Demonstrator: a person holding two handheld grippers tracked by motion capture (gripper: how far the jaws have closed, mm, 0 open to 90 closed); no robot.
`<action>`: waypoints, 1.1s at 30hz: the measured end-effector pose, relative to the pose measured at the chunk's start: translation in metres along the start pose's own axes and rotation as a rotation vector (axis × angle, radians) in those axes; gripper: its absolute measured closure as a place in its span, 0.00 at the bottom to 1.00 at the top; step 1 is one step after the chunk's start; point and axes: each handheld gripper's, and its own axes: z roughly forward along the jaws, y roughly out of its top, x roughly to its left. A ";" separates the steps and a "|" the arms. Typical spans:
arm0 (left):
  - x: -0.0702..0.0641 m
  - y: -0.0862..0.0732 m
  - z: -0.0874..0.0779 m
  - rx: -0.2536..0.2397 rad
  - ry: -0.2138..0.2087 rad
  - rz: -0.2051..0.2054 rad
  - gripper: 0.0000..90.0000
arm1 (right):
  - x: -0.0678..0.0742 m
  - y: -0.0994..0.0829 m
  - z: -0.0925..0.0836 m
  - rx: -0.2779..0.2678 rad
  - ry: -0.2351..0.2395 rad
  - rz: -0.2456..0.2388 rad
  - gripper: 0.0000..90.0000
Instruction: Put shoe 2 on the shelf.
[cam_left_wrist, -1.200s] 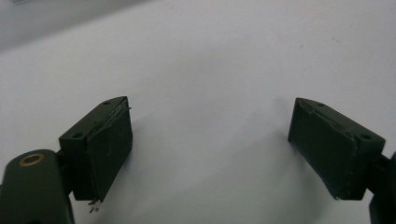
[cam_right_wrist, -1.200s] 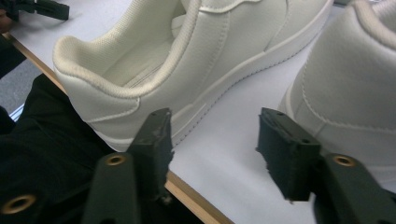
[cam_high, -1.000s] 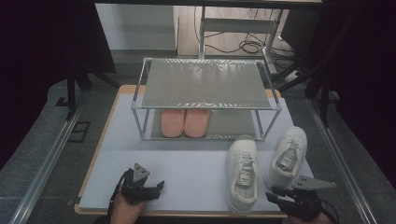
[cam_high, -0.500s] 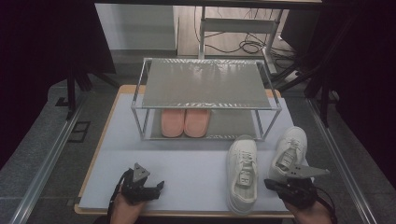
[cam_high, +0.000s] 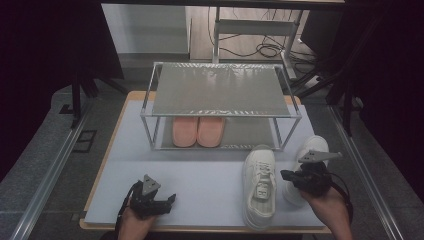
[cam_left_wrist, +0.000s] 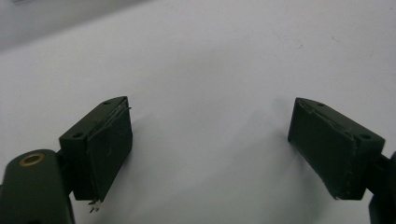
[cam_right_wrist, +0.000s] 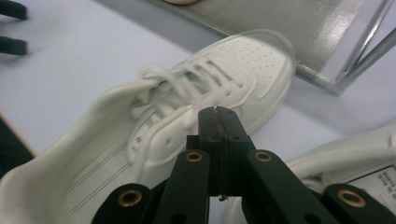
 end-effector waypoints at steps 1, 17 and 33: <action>0.000 0.000 0.000 0.000 0.000 0.000 0.15 | -0.002 0.002 0.003 0.007 -0.003 0.004 1.00; 0.000 0.000 0.000 0.003 -0.002 0.004 0.15 | -0.028 0.031 0.042 0.115 -0.076 0.036 1.00; 0.001 0.000 0.000 0.005 -0.004 0.006 0.15 | -0.045 0.049 0.078 0.358 -0.171 -0.028 1.00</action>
